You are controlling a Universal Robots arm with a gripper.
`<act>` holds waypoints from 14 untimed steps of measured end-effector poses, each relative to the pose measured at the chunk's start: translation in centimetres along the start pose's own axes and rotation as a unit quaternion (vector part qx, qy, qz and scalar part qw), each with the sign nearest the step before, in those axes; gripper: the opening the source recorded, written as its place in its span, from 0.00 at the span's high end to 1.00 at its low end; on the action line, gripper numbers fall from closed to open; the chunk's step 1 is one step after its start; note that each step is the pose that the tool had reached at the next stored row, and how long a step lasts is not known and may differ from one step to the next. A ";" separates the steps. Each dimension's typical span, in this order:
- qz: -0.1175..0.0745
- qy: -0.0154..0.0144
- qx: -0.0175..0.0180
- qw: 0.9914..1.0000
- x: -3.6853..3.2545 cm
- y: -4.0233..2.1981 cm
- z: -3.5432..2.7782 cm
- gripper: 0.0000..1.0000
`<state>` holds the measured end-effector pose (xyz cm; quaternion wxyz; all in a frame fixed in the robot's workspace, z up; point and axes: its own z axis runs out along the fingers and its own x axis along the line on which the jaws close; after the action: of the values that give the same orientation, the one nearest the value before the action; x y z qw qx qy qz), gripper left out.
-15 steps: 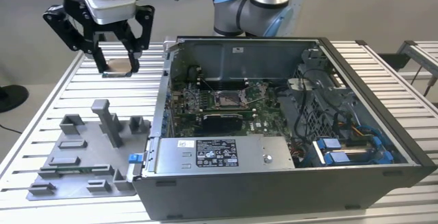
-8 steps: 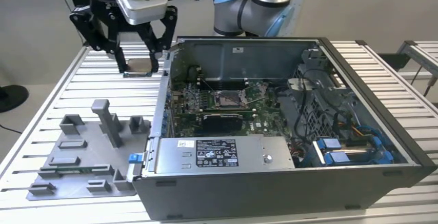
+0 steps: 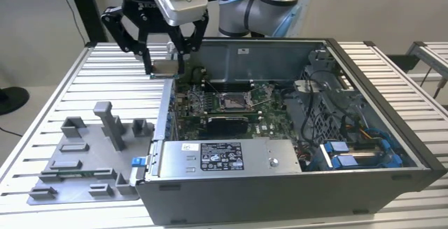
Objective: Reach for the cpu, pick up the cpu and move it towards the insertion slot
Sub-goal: 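Pick up the cpu and move it towards the insertion slot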
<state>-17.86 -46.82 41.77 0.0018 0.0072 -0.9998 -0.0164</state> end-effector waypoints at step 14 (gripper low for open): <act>0.000 0.000 0.000 1.000 -6.36 -0.10 0.17 1.00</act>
<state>-11.50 -46.82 41.58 0.0018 0.0072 -0.9998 -0.0165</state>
